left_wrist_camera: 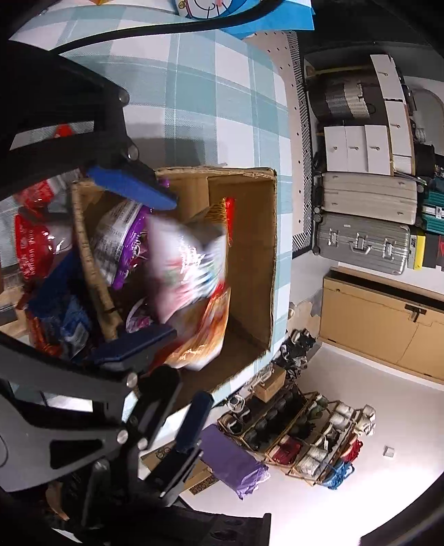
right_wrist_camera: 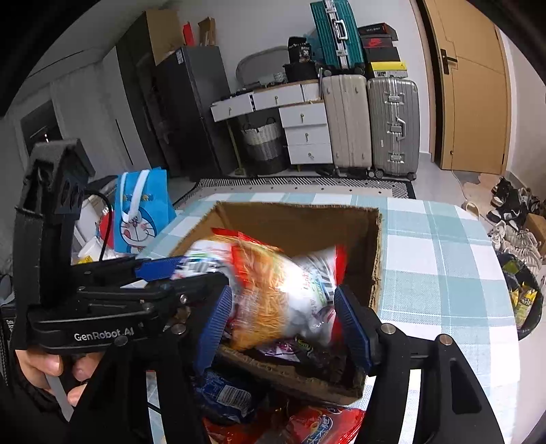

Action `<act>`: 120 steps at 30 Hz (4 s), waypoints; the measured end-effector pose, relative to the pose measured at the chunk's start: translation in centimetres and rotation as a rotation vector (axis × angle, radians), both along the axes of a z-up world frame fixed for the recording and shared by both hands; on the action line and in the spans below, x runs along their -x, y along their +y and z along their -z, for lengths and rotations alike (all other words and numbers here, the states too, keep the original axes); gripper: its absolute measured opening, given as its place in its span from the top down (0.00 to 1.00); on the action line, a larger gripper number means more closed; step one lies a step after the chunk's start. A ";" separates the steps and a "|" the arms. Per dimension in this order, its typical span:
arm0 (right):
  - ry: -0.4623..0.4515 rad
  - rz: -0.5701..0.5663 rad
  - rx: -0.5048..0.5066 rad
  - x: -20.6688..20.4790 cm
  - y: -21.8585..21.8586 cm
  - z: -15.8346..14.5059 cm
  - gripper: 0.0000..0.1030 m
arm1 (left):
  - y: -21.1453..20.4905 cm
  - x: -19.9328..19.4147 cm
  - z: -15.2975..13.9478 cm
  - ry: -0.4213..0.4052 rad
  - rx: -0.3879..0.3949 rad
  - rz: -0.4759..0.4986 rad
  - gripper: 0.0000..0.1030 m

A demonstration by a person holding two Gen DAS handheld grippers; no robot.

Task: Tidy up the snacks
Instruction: 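Open both tools to drop the white bags into the box, then move both tools toward the remaining red snack bags beside the box, then grasp a red wrapped snack with the left tool while the right tool grasps a red chip bag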

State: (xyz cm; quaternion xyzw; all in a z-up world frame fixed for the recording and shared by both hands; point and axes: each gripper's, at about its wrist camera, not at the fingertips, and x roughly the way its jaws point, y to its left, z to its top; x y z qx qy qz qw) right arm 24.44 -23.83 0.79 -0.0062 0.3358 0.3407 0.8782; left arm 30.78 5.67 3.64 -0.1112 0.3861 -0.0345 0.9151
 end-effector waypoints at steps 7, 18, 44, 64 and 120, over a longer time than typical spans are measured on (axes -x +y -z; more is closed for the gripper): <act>-0.050 0.044 -0.030 2.8 -2.9 -1.7 0.00 | 0.3 4.6 -1.7 -0.043 -0.015 -0.010 0.01; 0.023 0.109 -0.031 7.7 -7.0 -1.3 0.00 | 1.0 12.5 -2.7 -0.055 0.016 -0.052 0.01; 0.159 0.154 0.066 11.4 -8.0 4.1 0.00 | 2.9 16.4 4.7 0.104 0.065 -0.142 0.01; 0.249 0.210 0.116 7.0 -6.0 7.7 0.00 | 4.4 14.9 7.5 0.167 0.069 -0.187 0.01; 0.140 0.168 0.050 6.5 -6.8 7.6 0.55 | 5.2 12.4 8.5 0.180 0.099 -0.217 0.01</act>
